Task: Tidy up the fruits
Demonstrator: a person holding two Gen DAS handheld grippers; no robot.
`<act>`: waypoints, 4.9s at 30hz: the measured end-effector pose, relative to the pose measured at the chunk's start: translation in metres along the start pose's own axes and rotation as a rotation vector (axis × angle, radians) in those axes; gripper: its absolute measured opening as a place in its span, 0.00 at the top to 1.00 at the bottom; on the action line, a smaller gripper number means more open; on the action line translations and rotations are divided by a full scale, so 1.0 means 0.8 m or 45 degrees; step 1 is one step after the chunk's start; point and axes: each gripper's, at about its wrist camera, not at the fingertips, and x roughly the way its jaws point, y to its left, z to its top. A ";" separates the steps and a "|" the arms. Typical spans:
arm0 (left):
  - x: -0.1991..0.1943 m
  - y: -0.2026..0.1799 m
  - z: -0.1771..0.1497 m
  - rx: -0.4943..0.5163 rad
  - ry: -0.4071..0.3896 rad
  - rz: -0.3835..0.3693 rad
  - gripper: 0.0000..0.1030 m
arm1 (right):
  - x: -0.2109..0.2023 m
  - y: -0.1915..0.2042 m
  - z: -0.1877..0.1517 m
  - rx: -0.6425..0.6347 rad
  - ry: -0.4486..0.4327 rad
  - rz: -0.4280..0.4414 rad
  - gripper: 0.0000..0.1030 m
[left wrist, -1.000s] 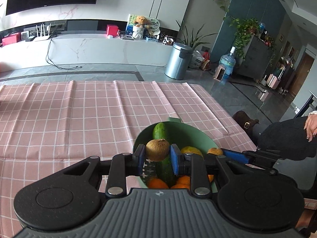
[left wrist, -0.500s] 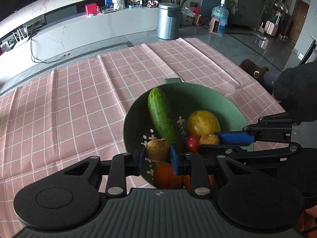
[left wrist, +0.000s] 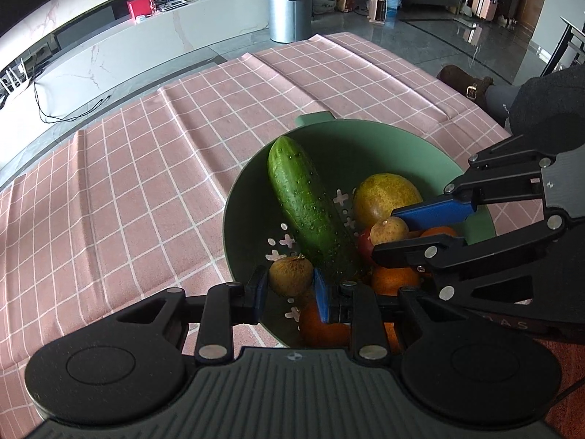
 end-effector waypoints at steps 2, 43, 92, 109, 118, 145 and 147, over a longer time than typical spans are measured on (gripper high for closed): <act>0.002 -0.002 0.000 0.043 0.008 -0.005 0.71 | 0.005 -0.001 0.001 -0.017 0.016 0.017 0.82; -0.200 0.045 -0.085 -0.271 -0.448 0.285 0.36 | -0.140 0.102 -0.005 0.241 -0.294 -0.166 0.40; -0.149 0.056 -0.214 -0.517 -0.324 0.489 0.22 | -0.072 0.223 -0.113 0.292 -0.509 -0.376 0.26; -0.149 0.056 -0.214 -0.517 -0.324 0.488 0.22 | -0.069 0.224 -0.112 0.302 -0.502 -0.369 0.26; -0.150 0.055 -0.214 -0.519 -0.324 0.485 0.22 | -0.069 0.224 -0.112 0.301 -0.502 -0.369 0.26; -0.151 0.050 -0.211 -0.502 -0.324 0.483 0.22 | -0.067 0.226 -0.112 0.293 -0.496 -0.362 0.26; -0.151 0.050 -0.210 -0.503 -0.323 0.475 0.22 | -0.067 0.226 -0.112 0.293 -0.495 -0.362 0.26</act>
